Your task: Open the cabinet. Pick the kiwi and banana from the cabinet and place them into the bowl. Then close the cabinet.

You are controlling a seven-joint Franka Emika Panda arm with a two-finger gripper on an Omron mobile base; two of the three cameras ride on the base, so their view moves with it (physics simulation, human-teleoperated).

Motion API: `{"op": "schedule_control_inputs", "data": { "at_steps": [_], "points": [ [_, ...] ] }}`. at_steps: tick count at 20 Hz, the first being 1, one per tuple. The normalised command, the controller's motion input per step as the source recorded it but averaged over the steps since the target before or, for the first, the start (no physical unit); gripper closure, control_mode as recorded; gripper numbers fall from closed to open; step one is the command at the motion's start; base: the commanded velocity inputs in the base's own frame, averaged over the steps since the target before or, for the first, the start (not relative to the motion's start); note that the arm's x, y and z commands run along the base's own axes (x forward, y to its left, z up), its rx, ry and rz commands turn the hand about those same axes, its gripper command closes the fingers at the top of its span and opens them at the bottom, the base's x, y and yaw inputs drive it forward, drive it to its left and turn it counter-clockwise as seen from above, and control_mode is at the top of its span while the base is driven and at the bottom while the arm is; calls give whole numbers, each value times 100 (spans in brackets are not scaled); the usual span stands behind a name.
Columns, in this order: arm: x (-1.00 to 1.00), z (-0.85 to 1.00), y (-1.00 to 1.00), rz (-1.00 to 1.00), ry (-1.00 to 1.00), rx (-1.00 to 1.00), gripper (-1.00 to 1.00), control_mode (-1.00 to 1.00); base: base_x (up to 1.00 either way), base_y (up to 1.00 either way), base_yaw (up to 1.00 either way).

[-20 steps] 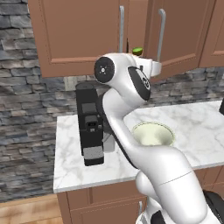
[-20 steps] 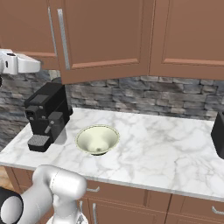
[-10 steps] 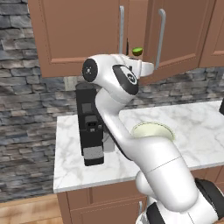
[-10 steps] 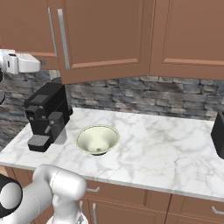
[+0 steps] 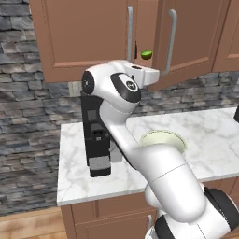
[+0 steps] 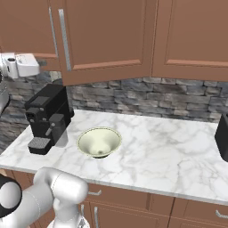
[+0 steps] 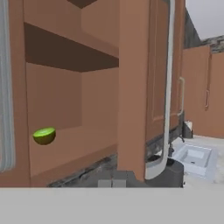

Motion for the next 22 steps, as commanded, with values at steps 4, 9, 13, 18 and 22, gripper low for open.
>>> {"op": "schedule_control_inputs", "data": {
  "at_steps": [4,9,13,18,22],
  "points": [
    [0,0,-11,-7,-9,-3,100,-100,0,0,0],
    [0,0,-31,-5,-5,-3,100,-100,0,0,0],
    [0,0,-38,-3,0,-1,100,-100,0,0,0],
    [35,-4,-15,0,-1,0,100,-100,0,0,0],
    [45,-11,0,0,-1,0,100,-100,0,0,0]
  ]
}}
